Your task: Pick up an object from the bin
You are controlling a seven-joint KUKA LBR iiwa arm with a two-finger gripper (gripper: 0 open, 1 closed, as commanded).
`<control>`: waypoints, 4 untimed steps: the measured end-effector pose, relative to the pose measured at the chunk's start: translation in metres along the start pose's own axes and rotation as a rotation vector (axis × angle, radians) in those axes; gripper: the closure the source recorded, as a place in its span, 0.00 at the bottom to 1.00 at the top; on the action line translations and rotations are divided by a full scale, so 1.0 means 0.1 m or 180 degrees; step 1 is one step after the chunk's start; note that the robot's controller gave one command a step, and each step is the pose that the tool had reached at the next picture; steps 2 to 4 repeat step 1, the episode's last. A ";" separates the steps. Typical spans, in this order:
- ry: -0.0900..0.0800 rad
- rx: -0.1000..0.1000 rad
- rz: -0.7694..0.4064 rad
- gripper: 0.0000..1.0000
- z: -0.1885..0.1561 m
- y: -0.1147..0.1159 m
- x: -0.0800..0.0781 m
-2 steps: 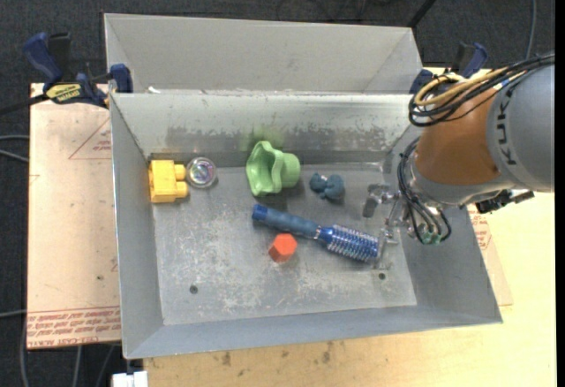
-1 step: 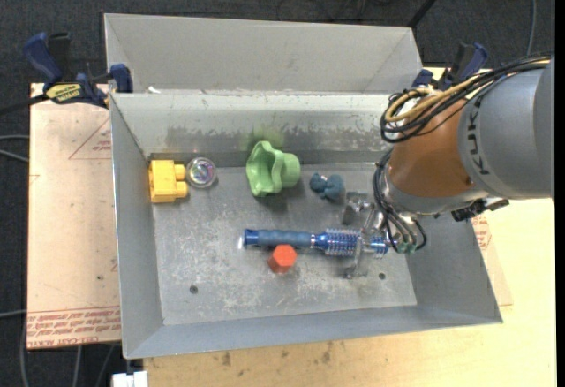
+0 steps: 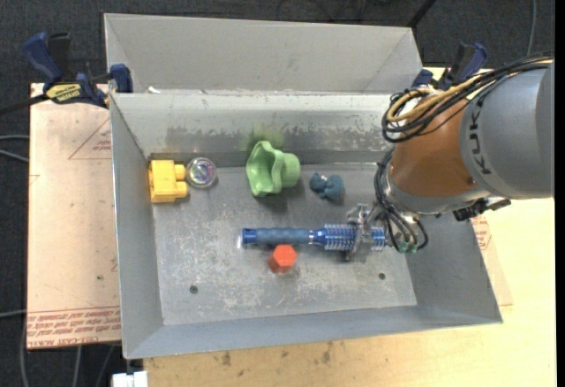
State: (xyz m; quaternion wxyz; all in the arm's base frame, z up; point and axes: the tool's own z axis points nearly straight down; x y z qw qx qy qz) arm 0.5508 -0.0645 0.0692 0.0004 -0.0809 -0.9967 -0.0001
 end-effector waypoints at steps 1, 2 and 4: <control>-0.0030 -0.0001 -0.0161 1.00 -1.40 0.06 0.02; -0.0030 -0.0001 -0.0161 1.00 -1.40 0.06 0.02; -0.0030 -0.0001 -0.0161 1.00 -1.40 0.06 0.02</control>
Offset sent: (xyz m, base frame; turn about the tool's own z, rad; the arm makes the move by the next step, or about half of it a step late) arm -0.0020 0.0063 0.1360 -0.0513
